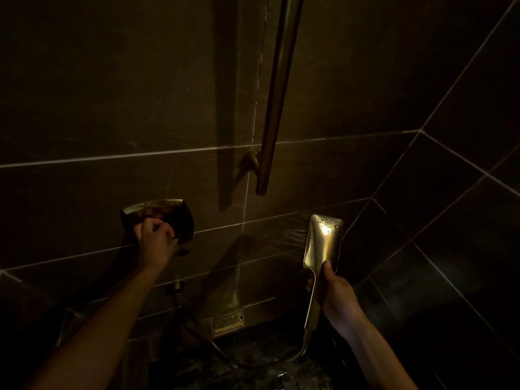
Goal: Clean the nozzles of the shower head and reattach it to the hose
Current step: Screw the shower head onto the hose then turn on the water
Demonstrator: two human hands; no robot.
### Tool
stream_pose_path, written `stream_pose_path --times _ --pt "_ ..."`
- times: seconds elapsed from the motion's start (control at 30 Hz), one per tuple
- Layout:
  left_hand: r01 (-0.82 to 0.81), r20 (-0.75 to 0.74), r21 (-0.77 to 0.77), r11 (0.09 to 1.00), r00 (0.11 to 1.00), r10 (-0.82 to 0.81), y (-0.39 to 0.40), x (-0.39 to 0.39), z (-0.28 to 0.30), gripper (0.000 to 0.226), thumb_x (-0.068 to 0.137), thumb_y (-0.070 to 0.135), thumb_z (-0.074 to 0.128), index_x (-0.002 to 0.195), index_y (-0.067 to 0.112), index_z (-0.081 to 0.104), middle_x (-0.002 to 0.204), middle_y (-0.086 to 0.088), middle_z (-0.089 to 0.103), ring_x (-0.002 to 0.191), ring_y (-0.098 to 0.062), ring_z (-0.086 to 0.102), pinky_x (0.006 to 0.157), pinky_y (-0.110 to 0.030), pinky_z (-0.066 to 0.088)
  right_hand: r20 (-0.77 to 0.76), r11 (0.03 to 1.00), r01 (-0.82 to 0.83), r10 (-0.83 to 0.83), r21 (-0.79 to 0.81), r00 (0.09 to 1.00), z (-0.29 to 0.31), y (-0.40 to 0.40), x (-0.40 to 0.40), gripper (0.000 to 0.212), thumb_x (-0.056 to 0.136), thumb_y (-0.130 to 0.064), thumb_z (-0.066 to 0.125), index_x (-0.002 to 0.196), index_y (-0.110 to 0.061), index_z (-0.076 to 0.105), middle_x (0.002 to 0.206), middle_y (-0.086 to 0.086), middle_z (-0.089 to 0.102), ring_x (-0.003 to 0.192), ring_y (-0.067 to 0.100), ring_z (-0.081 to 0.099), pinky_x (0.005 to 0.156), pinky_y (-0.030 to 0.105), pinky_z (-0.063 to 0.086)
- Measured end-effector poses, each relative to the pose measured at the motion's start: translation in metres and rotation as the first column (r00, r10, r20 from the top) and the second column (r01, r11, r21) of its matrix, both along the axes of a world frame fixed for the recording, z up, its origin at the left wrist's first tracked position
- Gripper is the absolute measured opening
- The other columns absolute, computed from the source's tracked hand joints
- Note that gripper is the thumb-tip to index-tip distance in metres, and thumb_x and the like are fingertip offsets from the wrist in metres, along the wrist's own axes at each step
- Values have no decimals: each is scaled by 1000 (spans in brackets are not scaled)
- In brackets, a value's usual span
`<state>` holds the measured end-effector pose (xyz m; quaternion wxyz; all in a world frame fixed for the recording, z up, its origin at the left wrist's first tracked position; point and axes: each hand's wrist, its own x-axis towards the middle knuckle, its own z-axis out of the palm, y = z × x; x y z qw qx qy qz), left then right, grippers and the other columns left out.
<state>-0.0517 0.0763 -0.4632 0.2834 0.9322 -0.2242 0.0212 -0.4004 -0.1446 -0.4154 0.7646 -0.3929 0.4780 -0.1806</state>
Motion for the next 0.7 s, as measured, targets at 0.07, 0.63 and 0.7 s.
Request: stream_pose_path --times 0.07,0.63,0.7 --pt "-1 -2 -5 1000 1000 1 0 0 -1 22 69 1 82 78 10 64 107 -13 50 111 -35 38 96 -42 41 -9 1000 -1 1 -1 1000 2 1 0 42 96 -43 54 108 -5 66 79 6 70 80 21 64 79 36 51" --pt "35 -50 3 999 998 -35 3 -1 2 38 60 4 89 83 13 60 112 -10 46 115 -30 34 99 -40 39 15 1000 5 -5 19 1000 3 -3 4 45 96 -42 53 113 -2 62 78 7 68 73 19 63 74 35 51" --pt "31 -47 16 999 998 -30 2 -1 3 38 60 4 89 83 13 60 112 -10 45 115 -31 33 99 -39 39 11 1000 15 -15 25 1000 3 -3 5 43 96 -42 54 112 -3 63 77 7 69 74 20 63 73 35 51"
